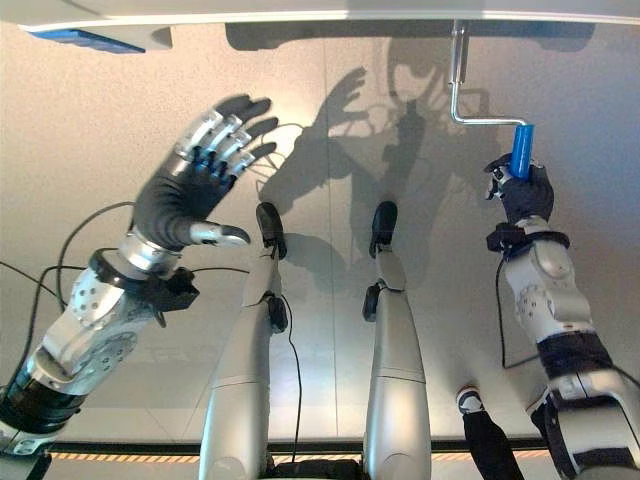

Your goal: Raise the hospital bed

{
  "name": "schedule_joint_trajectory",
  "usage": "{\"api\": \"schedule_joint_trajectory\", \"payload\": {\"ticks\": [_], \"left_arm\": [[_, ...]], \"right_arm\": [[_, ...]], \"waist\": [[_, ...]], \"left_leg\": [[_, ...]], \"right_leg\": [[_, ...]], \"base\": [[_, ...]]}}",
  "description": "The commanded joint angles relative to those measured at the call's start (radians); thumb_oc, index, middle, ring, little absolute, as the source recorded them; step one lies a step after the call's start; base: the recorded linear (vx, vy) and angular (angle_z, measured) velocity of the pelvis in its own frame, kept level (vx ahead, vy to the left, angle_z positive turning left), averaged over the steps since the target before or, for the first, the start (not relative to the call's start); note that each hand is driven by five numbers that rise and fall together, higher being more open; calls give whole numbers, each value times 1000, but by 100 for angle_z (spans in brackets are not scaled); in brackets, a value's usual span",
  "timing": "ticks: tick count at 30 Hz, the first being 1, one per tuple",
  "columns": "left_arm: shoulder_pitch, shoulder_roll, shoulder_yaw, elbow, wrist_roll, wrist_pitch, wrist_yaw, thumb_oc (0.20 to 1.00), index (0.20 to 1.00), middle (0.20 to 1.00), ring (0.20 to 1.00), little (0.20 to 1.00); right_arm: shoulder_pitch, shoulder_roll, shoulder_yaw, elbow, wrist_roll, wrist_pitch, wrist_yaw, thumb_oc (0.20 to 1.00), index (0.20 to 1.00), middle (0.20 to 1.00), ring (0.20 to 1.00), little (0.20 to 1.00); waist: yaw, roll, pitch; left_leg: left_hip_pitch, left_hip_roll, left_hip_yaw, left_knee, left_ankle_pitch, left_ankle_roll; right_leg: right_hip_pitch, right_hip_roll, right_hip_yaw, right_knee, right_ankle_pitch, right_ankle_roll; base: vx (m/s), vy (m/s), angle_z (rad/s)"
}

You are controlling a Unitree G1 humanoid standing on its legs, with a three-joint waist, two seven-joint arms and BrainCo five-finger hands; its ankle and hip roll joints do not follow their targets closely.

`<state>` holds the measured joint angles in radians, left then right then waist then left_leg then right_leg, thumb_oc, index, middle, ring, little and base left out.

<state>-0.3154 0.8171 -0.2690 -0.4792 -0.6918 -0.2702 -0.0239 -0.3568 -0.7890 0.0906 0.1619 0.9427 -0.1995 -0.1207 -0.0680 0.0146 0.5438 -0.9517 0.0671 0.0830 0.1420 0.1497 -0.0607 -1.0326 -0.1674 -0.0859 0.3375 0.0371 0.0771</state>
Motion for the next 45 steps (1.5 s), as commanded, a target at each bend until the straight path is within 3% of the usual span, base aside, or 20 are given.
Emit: {"api": "schedule_joint_trajectory", "payload": {"ticks": [1,7,8,9,16,18,25,30,39,41,42,43,45], "left_arm": [[67,23,44,-121,26,-37,-6,1000,1000,1000,1000,1000],[103,53,79,-143,24,-33,-4,1000,1000,1000,1000,1000],[99,66,89,-145,22,-37,-3,1000,1000,1000,1000,1000],[109,75,86,-145,21,-36,-5,1000,1000,1000,1000,1000],[129,125,84,-146,30,-49,-23,1000,1000,1000,1000,1000],[118,143,65,-134,45,-51,-23,1000,1000,1000,1000,1000],[68,130,7,-102,60,-61,-15,1000,1000,1000,1000,1000],[42,101,-23,-79,70,-62,3,1000,1000,1000,1000,1000],[14,76,-64,-67,82,-61,15,1000,1000,1000,1000,1000],[12,78,-66,-67,81,-61,14,1000,1000,1000,1000,1000],[12,78,-68,-66,83,-60,14,1000,1000,1000,1000,1000],[15,78,-72,-64,86,-58,12,1000,1000,1000,1000,1000],[19,75,-72,-56,94,-56,12,1000,1000,1000,1000,1000]], "right_arm": [[-2,-69,-165,-136,-41,-183,11,200,200,200,200,200],[39,-44,-114,-363,-19,-169,79,200,200,200,200,200],[31,-56,-93,-392,-8,-160,100,200,200,200,200,200],[37,-69,-71,-417,-8,-152,113,200,200,200,200,200],[-8,-149,64,-510,54,-115,218,200,200,200,200,200],[-64,-173,169,-537,74,-79,253,200,200,200,200,200],[-216,-120,405,-512,103,-27,282,200,200,200,200,200],[-275,-7,467,-471,112,-27,254,200,200,200,200,200],[-312,75,531,-384,92,-11,217,200,200,200,200,200],[-308,77,529,-378,88,-11,213,354,354,354,354,354],[-303,78,527,-372,90,-9,212,592,592,592,592,592],[-286,86,516,-364,83,-12,203,1000,1000,1000,1000,1000],[-265,95,506,-348,77,-11,197,1000,1000,1000,1000,1000]], "waist": [[-15,-64,-24],[-12,-67,-24],[-11,-68,-24],[-9,-68,-24],[6,-70,-24],[19,-67,-24],[42,-53,-24],[55,-43,-24],[69,-36,-24],[69,-36,-24],[69,-37,-24],[68,-39,-24],[67,-41,-24]], "left_leg": [[48,7,35,92,-121,-2],[73,7,20,101,-149,-8],[49,8,32,97,-119,-2],[72,8,18,101,-147,-9],[74,8,17,100,-143,-12],[73,8,16,101,-139,-12],[78,6,12,95,-132,-12],[85,4,12,88,-128,-12],[100,-1,10,82,-120,-13],[102,-2,10,81,-120,-13],[105,-3,10,81,-119,-13],[116,-5,10,73,-117,-12],[129,-5,10,73,-114,-13]], "right_leg": [[71,40,-2,-17,5,61],[100,39,0,-5,-25,69],[79,37,-8,-14,2,60],[102,38,-2,-5,-24,69],[109,35,-12,-5,-22,69],[110,34,-16,-5,-21,69],[121,28,-23,-14,-17,67],[131,24,-27,-20,-14,67],[153,16,-33,-38,-3,67],[157,15,-33,-41,-2,66],[162,14,-35,-43,0,67],[175,13,-38,-53,5,69],[191,11,-39,-60,11,70]], "base": [[0,0,0],[16,1,0],[0,0,0],[0,0,0],[8,0,0],[0,0,0],[0,0,0],[0,0,0],[0,0,0],[0,0,0],[0,0,0],[0,0,0],[-40,17,1]]}}
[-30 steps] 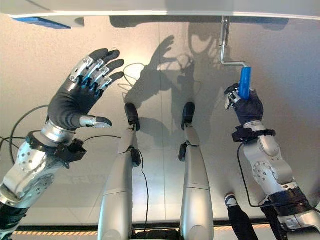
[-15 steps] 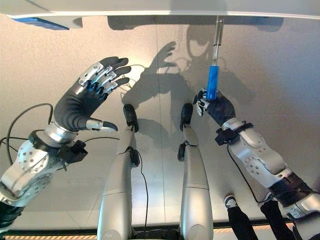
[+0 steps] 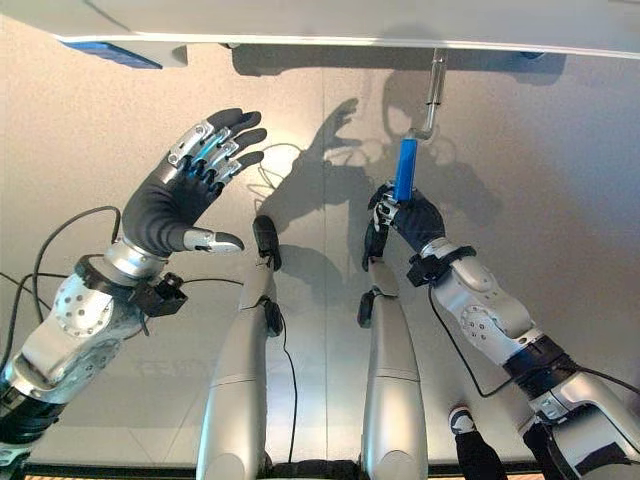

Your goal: Raise the hospital bed

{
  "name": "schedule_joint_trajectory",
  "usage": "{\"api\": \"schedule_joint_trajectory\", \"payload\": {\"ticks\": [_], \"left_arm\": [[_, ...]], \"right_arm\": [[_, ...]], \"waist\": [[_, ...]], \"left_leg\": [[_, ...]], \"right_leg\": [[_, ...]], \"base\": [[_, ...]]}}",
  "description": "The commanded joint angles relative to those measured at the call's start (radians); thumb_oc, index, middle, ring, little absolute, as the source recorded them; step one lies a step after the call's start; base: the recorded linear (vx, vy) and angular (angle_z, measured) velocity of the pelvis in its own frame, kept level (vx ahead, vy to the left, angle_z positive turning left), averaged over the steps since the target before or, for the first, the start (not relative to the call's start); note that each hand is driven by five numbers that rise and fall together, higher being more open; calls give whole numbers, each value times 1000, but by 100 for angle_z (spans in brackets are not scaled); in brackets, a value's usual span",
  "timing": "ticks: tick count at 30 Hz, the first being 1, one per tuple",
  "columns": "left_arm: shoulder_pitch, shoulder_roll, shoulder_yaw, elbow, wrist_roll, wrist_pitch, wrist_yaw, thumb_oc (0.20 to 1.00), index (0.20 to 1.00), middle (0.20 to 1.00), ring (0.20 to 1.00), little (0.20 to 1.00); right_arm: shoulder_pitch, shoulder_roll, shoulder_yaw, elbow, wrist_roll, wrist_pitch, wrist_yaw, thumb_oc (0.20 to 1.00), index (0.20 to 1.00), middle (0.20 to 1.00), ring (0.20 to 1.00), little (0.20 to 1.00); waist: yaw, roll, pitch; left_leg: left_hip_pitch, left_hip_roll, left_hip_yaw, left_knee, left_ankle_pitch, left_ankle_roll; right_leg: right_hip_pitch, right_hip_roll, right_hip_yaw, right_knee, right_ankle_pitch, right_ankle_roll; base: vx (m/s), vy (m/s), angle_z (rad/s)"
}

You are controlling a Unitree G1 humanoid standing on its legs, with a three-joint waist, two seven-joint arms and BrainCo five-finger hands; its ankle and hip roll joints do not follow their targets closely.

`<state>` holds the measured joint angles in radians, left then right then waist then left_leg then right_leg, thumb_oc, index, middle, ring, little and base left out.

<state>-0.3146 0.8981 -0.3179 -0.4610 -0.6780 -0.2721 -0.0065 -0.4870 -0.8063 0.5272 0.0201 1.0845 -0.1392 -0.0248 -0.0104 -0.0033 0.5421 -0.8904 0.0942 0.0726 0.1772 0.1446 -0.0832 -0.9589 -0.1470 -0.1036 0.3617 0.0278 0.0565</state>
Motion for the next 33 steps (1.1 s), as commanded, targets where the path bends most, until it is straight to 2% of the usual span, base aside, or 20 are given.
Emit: {"api": "schedule_joint_trajectory", "payload": {"ticks": [1,2,3,4,9,11,13,15,19,23,25,28,29,31,33], "left_arm": [[20,-9,-25,-69,82,-53,-7,1000,1000,1000,1000,1000],[20,-9,-27,-68,82,-53,-7,1000,1000,1000,1000,1000],[12,-10,-25,-55,83,-51,-9,1000,1000,1000,1000,1000],[15,-24,-40,-18,82,-45,-20,1000,1000,1000,1000,1000],[39,-94,-80,128,61,-30,-60,1000,1000,1000,1000,1000],[44,-99,-86,159,55,-25,-71,1000,1000,1000,1000,1000],[80,-152,-81,297,81,-18,-78,1000,1000,1000,1000,1000],[101,-176,-73,398,101,-18,-82,1000,1000,1000,1000,1000],[131,-283,-27,637,153,-18,-64,1000,1000,1000,1000,1000],[154,-356,3,851,219,-21,-37,1000,1000,1000,1000,1000],[168,-407,9,1029,335,-15,-7,1000,1000,1000,1000,1000],[196,-439,10,1158,426,-6,0,1000,1000,1000,1000,1000],[195,-440,10,1158,426,-7,1,1000,1000,1000,1000,1000],[240,-474,37,1284,485,8,-5,1000,1000,1000,1000,1000],[266,-502,50,1341,514,22,2,1000,1000,1000,1000,1000]], "right_arm": [[-122,117,64,-199,-72,-68,101,1000,1000,1000,1000,1000],[-121,117,64,-200,-72,-68,101,1000,1000,1000,1000,1000],[-120,119,57,-189,-77,-65,100,1000,1000,1000,1000,1000],[-89,140,44,-143,-109,-61,85,1000,1000,1000,1000,1000],[-26,207,20,47,-209,-33,60,1000,1000,1000,1000,1000],[-19,209,13,63,-240,-24,56,1000,1000,1000,1000,1000],[37,253,-11,196,-253,-14,66,1000,1000,1000,1000,1000],[77,291,-32,308,-258,-2,74,1000,1000,1000,1000,1000],[128,385,-92,589,-339,19,61,1000,1000,1000,1000,1000],[205,418,-147,714,-393,20,62,1000,1000,1000,1000,1000],[262,462,-224,925,-448,23,41,1000,1000,1000,1000,1000],[301,484,-310,1125,-531,33,18,1000,1000,1000,1000,1000],[300,484,-310,1126,-531,32,18,1000,1000,1000,1000,1000],[354,481,-364,1222,-642,48,6,1000,1000,1000,1000,1000],[388,482,-403,1246,-655,48,-1,1000,1000,1000,1000,1000]], "waist": [[10,-24,-22],[10,-24,-22],[9,-26,-22],[11,-26,-22],[14,-30,-22],[15,-32,-22],[20,-38,-22],[27,-38,-22],[42,-33,-29],[37,-35,-89],[33,-30,-156],[25,-22,-220],[25,-23,-222],[13,-19,-289],[6,-14,-328]], "left_leg": [[77,-33,22,35,-108,9],[79,-33,22,34,-107,9],[62,-34,31,25,-71,16],[108,-37,31,11,-65,14],[267,-41,37,-45,-53,7],[302,-40,38,-57,-53,6],[410,-38,37,-86,-50,2],[475,-40,36,-100,-49,1],[594,-39,29,-116,-55,1],[654,-36,31,-154,-46,-2],[711,-30,31,-197,-37,-5],[772,-21,32,-223,-37,-6],[769,-22,32,-223,-35,-6],[826,-14,35,-231,-44,-5],[867,-10,35,-243,-50,-5]], "right_leg": [[126,-10,-24,-88,22,91],[128,-10,-24,-89,23,91],[117,-13,-33,-106,56,82],[164,-17,-39,-123,64,85],[325,-25,-50,-186,84,94],[357,-25,-51,-200,86,95],[479,-27,-58,-244,93,102],[545,-26,-64,-262,95,104],[667,-24,-76,-280,87,104],[722,-15,-80,-315,87,105],[775,-7,-90,-352,89,110],[828,-3,-94,-361,81,113],[825,-3,-94,-362,84,113],[878,2,-93,-366,66,113],[913,5,-96,-374,57,113]], "base": [[-39,16,4],[-94,4,4],[-119,14,5],[-132,17,4],[-36,24,1],[0,0,0],[0,0,0],[0,0,0],[28,-7,5],[57,9,10],[115,7,2],[46,5,0],[70,4,1],[97,9,0],[77,3,-1]]}}
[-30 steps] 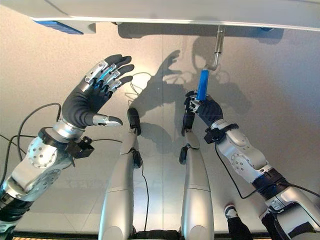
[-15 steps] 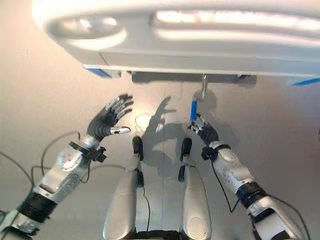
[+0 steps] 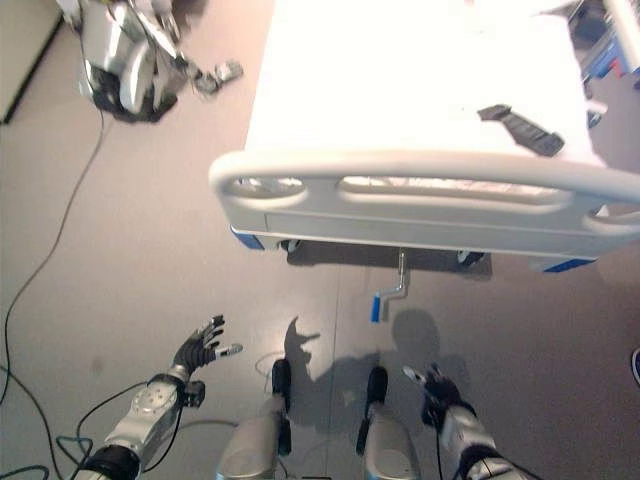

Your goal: Raise the hospital bed

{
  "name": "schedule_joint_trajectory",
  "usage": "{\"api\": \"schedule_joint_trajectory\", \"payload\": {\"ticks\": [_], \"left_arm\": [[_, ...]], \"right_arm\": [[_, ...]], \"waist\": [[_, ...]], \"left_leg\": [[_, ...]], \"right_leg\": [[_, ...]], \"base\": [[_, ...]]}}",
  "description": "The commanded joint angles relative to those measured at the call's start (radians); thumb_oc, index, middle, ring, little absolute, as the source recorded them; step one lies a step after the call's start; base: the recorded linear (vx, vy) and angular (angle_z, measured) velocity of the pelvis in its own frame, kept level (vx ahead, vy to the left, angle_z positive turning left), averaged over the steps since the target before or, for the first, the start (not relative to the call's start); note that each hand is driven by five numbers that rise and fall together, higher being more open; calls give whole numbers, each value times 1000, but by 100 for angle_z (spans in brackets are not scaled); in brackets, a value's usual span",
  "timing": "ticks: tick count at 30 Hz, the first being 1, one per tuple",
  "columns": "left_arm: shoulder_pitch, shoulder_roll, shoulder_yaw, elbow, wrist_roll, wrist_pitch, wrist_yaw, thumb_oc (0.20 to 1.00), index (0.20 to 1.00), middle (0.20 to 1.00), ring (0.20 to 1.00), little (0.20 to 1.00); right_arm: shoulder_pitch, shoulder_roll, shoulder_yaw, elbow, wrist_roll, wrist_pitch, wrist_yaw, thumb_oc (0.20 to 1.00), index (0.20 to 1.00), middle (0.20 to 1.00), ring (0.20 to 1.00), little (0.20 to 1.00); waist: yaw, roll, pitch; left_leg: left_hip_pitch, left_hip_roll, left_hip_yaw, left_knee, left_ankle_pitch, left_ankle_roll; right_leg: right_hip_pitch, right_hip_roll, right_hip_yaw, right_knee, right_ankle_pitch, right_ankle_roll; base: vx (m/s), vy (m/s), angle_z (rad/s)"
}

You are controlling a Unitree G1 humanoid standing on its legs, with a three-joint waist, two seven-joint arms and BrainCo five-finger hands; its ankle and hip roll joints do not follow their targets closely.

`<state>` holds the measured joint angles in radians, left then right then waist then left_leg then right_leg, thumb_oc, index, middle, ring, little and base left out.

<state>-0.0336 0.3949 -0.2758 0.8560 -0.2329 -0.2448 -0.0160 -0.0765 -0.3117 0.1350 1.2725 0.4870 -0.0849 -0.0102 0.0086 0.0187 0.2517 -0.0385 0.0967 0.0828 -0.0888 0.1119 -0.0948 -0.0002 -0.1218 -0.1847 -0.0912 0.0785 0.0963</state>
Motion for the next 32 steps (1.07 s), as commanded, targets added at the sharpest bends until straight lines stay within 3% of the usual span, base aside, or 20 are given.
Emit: {"api": "schedule_joint_trajectory", "payload": {"ticks": [1,7,12,32], "left_arm": [[-7,-14,22,81,85,3,18,1000,1000,1000,1000,1000],[26,-89,64,257,134,35,46,1000,1000,1000,1000,1000],[38,-105,62,279,150,44,47,1000,1000,1000,1000,1000],[26,-140,45,287,133,50,68,1000,1000,1000,1000,1000]], "right_arm": [[-7,-10,-24,7,-61,-3,-13,1000,1000,1000,1000,1000],[42,15,-63,39,-55,5,-17,1000,1000,1000,1000,1000],[46,35,-41,24,-68,7,-15,1000,1000,1000,1000,1000],[65,60,18,-21,-139,-7,-56,1000,1000,1000,1000,1000]], "waist": [[-16,-36,-57],[-24,-34,-141],[-28,-36,-173],[-48,-43,-208]], "left_leg": [[31,-11,26,19,-20,6],[102,-9,26,2,-45,9],[131,-6,31,2,-59,13],[187,2,48,2,-78,15]], "right_leg": [[-31,-19,-16,76,3,73],[42,-10,-16,52,-14,73],[65,-2,-1,48,-20,70],[108,10,24,48,-37,64]], "base": [[51,5,-2],[54,-9,-3],[6,-3,0],[0,-2,-4]]}}
